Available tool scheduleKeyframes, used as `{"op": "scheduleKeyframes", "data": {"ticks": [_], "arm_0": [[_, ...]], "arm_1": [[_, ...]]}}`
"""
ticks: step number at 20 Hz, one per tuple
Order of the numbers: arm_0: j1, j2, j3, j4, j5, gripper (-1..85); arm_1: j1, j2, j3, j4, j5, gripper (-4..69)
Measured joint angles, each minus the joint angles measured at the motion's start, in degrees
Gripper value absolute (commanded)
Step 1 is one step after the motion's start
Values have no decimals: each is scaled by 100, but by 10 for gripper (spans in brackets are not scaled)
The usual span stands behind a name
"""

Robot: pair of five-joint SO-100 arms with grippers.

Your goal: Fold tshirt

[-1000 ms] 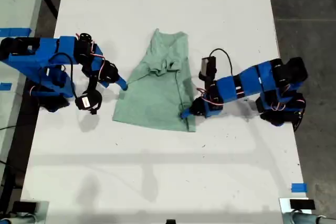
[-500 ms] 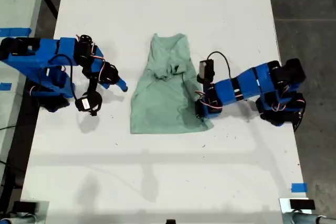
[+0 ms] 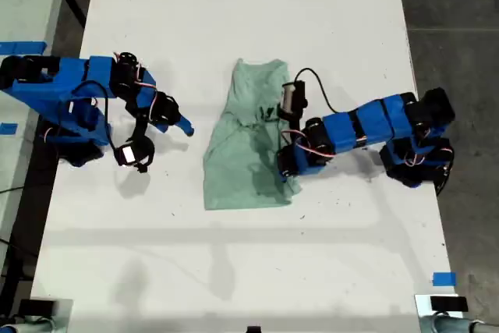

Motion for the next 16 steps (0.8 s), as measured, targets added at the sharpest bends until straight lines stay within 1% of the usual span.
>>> {"op": "scheduleKeyframes", "data": {"ticks": [1,2,3,5,7,8,9,11,13,16], "arm_0": [[26,-18,0,-18,0,211],[35,-35,0,-18,0,211],[44,-53,0,-18,0,211],[62,-97,0,-18,0,212],[97,-141,0,-18,0,214],[97,-158,0,-62,0,214],[97,-185,0,-97,0,214],[97,-193,0,-114,0,214],[158,-193,-9,-114,-26,213],[483,-185,-334,-114,-123,212]], "arm_1": [[97,-255,-35,-246,9,3],[167,-571,-26,-422,0,48],[211,-905,-26,-615,26,204],[281,-1494,-62,-905,18,263],[308,-1688,-369,-879,26,294],[290,-1723,-510,-765,26,318],[290,-1749,-703,-545,26,323],[272,-1749,-1239,79,18,311],[220,-1679,-1670,879,-70,339],[123,-896,-1811,1503,-185,347]]}}
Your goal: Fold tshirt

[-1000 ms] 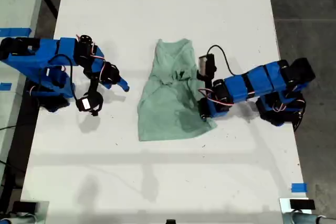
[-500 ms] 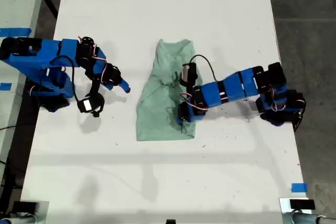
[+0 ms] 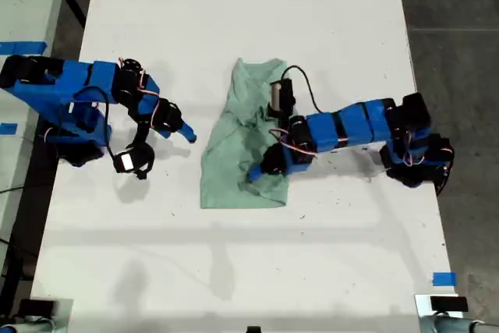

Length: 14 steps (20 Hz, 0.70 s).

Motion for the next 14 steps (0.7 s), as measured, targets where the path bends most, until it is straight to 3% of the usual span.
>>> {"op": "scheduleKeyframes", "data": {"ticks": [8,14], "arm_0": [[923,-1336,-598,-835,-694,244],[1011,-3287,-1644,-1292,-844,256]], "arm_1": [[-26,1784,1310,123,0,358],[-26,1793,1380,123,26,361]]}}
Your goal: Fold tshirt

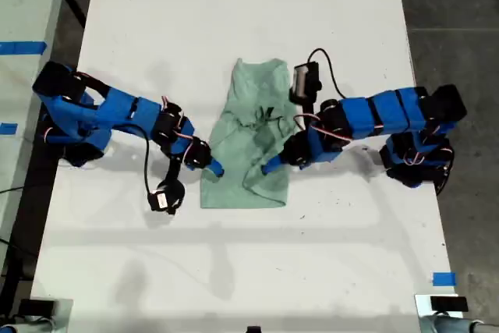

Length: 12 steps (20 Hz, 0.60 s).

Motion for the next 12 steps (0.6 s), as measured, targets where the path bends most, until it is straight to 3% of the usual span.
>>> {"op": "scheduleKeyframes", "data": {"ticks": [3,5,9,12], "arm_0": [[0,-729,-35,0,-352,226],[18,-1046,-62,-70,-475,9],[9,-1397,-202,-677,-554,1],[-26,-1169,-431,-141,-624,1]], "arm_1": [[0,0,70,-9,88,364],[0,0,141,-9,132,364],[0,0,255,-9,185,364],[0,0,343,-9,185,363]]}}
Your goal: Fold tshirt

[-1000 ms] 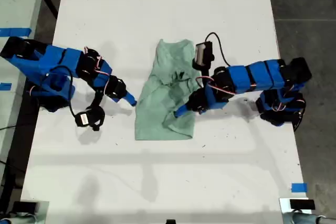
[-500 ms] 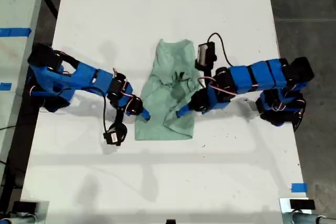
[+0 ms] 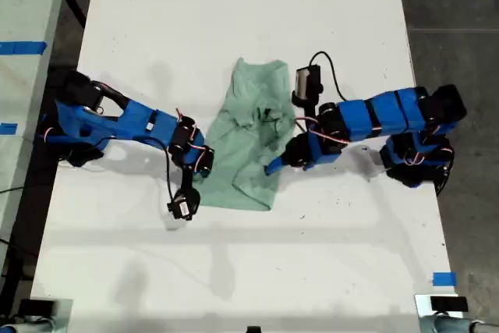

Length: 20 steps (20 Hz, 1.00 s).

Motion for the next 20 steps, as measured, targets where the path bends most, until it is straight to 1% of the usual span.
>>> {"op": "scheduleKeyframes", "data": {"ticks": [4,7,8,10,11,12,13,14,16,18,20], "arm_0": [[-255,352,-378,1503,44,1],[-422,-114,-2162,2566,360,1],[-448,-527,-2944,2786,510,1],[-466,-993,-3902,2549,958,1],[-483,-1160,-4069,2162,1160,2],[-501,-1371,-4140,1898,1336,26],[-527,-1582,-4148,1635,1494,154],[-554,-1811,-4148,1345,1784,239],[-606,-2232,-4148,905,2188,292],[-633,-2373,-4148,800,2382,312],[-633,-2373,-4148,861,2487,312]], "arm_1": [[0,9,79,-88,9,363],[0,53,158,-123,44,363],[0,88,167,-141,44,363],[0,176,246,-132,70,362],[0,185,264,-132,79,361],[0,185,272,-132,97,361],[0,185,290,-132,114,361],[0,185,299,-141,114,361],[0,185,299,-141,123,360],[0,185,316,-141,132,360],[0,185,378,-141,158,360]]}}
